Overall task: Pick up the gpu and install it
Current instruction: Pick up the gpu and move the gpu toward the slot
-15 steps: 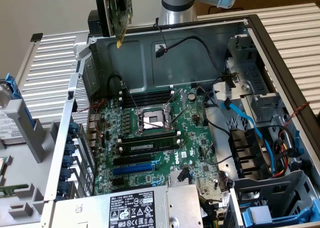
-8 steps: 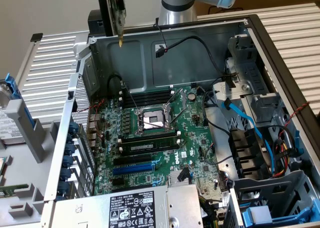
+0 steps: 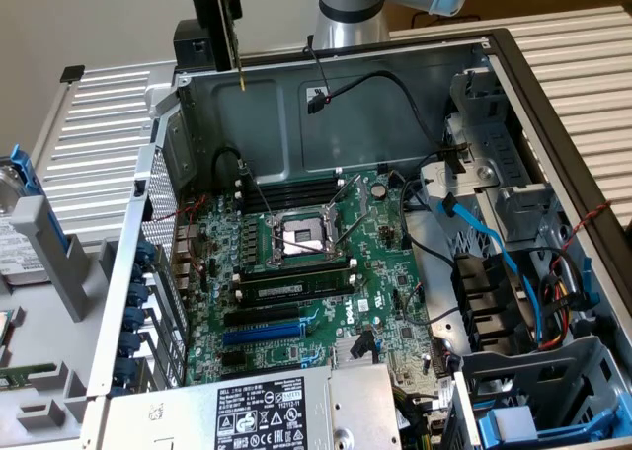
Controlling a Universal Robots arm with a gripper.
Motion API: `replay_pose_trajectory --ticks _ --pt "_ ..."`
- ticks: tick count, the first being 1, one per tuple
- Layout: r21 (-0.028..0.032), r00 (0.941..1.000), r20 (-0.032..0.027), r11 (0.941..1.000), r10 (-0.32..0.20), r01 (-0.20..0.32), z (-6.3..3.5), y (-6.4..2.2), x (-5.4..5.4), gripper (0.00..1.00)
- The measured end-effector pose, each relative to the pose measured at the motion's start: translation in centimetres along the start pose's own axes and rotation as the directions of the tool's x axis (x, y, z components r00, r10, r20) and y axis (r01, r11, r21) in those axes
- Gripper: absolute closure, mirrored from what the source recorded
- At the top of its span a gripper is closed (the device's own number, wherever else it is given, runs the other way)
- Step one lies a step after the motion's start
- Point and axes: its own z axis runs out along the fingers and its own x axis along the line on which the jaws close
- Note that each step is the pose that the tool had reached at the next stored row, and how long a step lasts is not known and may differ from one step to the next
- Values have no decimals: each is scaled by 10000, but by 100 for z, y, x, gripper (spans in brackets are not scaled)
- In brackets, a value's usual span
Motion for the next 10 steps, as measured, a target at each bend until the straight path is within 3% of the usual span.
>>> replay_pose_trajectory --ticks 5,10 --pt "-45 9958 -138 9959 -902 902 5 -1 1 71" --pt "-100 9834 -273 9838 -1792 1790 9 -1 1 71"
